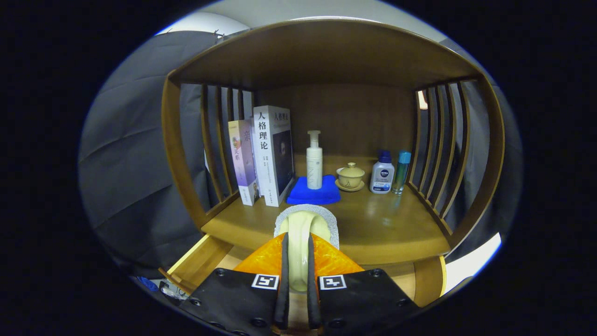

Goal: Pull open the drawer, take out the items inside it, and place them on the countertop above the cabinet.

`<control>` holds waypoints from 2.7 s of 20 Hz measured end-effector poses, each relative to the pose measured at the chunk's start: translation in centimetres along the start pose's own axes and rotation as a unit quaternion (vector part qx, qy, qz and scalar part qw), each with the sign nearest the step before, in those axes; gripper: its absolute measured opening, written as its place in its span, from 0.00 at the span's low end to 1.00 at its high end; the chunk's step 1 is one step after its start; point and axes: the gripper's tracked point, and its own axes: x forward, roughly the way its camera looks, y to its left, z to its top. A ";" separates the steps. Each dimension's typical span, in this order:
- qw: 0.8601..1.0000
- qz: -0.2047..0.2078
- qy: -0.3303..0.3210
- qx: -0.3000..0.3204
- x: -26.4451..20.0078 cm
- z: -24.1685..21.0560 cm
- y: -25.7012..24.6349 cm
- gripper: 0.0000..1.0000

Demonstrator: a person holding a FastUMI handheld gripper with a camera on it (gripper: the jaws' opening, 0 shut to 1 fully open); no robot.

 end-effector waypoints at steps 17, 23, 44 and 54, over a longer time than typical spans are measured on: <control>0.996 -0.049 0.029 0.072 9.6 0.3 -4.3 0.21; 0.997 -0.055 -0.006 0.047 9.1 1.2 -4.2 0.79; 0.979 -0.060 -0.191 -0.027 -9.2 -0.5 1.4 0.98; 0.970 -0.077 -0.226 -0.041 -13.4 -6.0 1.8 0.98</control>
